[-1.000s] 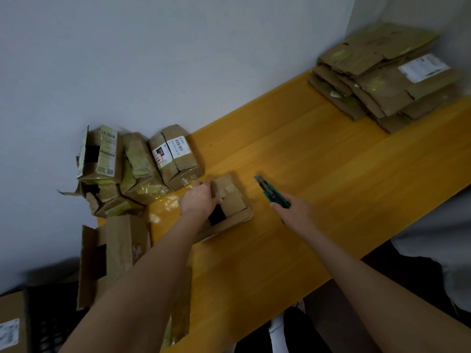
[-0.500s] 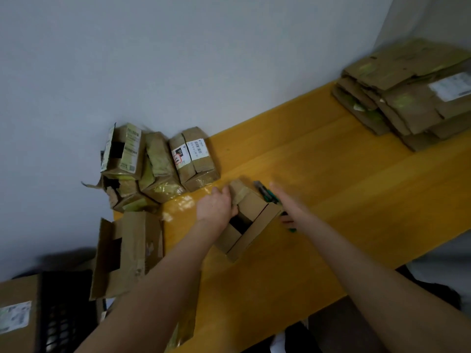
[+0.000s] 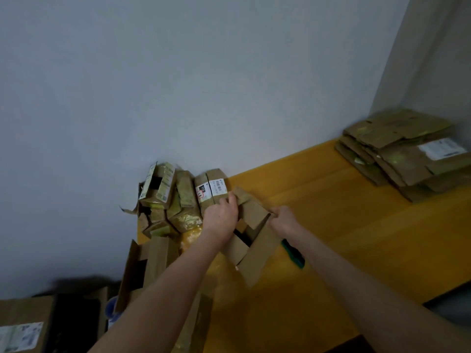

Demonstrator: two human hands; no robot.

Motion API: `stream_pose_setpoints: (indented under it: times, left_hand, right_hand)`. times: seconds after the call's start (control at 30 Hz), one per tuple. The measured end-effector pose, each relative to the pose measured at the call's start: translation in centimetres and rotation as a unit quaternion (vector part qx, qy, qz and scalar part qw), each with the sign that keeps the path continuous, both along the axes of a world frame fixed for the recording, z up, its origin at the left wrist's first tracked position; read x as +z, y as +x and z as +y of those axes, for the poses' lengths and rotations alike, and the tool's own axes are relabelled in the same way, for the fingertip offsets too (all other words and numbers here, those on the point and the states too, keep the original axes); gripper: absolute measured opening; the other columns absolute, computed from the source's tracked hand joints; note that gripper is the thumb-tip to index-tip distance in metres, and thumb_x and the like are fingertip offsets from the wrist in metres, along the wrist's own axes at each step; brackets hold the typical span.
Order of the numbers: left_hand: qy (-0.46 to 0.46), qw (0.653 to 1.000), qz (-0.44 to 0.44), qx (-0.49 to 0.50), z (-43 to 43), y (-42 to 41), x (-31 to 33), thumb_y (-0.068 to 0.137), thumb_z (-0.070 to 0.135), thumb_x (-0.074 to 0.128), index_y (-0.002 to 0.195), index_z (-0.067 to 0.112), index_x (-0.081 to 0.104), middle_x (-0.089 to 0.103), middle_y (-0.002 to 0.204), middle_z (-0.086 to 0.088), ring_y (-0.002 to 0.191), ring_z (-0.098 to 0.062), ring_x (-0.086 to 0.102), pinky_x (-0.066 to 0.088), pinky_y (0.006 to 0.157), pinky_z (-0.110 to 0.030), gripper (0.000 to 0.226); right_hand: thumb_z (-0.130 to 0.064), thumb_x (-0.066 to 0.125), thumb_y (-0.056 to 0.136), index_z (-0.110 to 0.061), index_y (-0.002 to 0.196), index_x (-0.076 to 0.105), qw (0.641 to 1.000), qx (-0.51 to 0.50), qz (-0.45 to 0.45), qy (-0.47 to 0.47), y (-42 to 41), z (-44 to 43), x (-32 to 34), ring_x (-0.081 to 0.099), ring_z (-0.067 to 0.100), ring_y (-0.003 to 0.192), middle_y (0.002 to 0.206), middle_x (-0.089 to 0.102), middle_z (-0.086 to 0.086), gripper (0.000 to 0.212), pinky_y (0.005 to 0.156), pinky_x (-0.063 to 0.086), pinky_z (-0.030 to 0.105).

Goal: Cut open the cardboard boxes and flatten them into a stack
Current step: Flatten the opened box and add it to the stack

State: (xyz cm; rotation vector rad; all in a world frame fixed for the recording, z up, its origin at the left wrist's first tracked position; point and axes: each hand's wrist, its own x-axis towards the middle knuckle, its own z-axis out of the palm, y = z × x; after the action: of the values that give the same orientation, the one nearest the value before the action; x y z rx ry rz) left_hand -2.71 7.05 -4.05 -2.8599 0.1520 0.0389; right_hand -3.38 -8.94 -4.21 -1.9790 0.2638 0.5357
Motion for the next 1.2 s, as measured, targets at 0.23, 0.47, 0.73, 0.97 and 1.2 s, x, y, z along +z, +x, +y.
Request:
stream_pose_setpoints:
  times: [0.23, 0.47, 0.73, 0.97, 1.2]
  left_hand:
    - [-0.177, 0.983, -0.044, 0.007, 1.8, 0.8, 3.1, 0.105, 0.033, 0.026, 0.104, 0.011, 0.054, 0.066, 0.095, -0.014, 0.082, -0.033, 0.062, 0.037, 0.060, -0.035, 0.035]
    - [-0.329, 0.942, -0.049, 0.047, 3.1, 0.8, 4.5, 0.104, 0.028, 0.037, 0.096, 0.010, 0.061, 0.067, 0.093, -0.013, 0.088, -0.032, 0.061, 0.043, 0.070, -0.038, 0.031]
    - [-0.371, 0.929, 0.007, -0.005, 2.3, 1.6, 7.2, 0.103, 0.032, 0.037, 0.076, 0.024, 0.055, 0.056, 0.076, 0.004, 0.077, -0.022, 0.055, 0.039, 0.060, -0.033, 0.034]
    - [-0.309, 0.950, -0.032, -0.017, 4.7, 1.5, 8.6, 0.102, 0.038, 0.039, 0.090, 0.023, 0.055, 0.060, 0.085, 0.002, 0.087, -0.025, 0.061, 0.049, 0.069, -0.035, 0.025]
    - [-0.485, 0.841, -0.148, 0.188, 6.3, 0.8, 7.4, 0.080, 0.049, 0.071, 0.149, 0.010, 0.029, 0.041, 0.149, -0.010, 0.136, -0.028, 0.040, 0.040, 0.107, -0.048, 0.089]
  right_hand:
    - [-0.013, 0.046, 0.098, -0.005, 0.126, 0.059, 0.999, -0.012, -0.029, -0.028, 0.4, -1.2, 0.4, 0.052, 0.014, 0.080, 0.101, 0.060, 0.002, 0.032, 0.068, 0.047, 0.025]
    - [-0.054, 0.049, 0.092, -0.015, 0.126, 0.055, 0.943, 0.093, -0.124, -0.293, 2.0, -0.6, 1.9, 0.053, 0.027, 0.112, 0.123, 0.059, 0.006, 0.051, 0.091, 0.046, 0.037]
    - [-0.055, 0.060, 0.085, -0.007, 0.151, 0.007, 0.857, 0.129, -0.243, -0.437, 1.7, 1.1, 3.3, 0.037, 0.027, 0.123, 0.143, 0.032, 0.010, 0.098, 0.095, 0.041, 0.037]
    - [-0.035, 0.042, 0.101, -0.002, 0.095, 0.066, 0.978, 0.080, -0.188, -0.040, 2.0, -0.7, 4.7, 0.062, 0.027, 0.087, 0.091, 0.066, 0.010, 0.041, 0.070, 0.047, 0.032]
    - [-0.028, 0.046, 0.100, -0.011, 0.066, 0.055, 0.973, -0.086, -0.213, -0.013, 2.0, -0.4, 4.8, 0.049, 0.017, 0.064, 0.066, 0.051, 0.000, 0.039, 0.051, 0.034, 0.026]
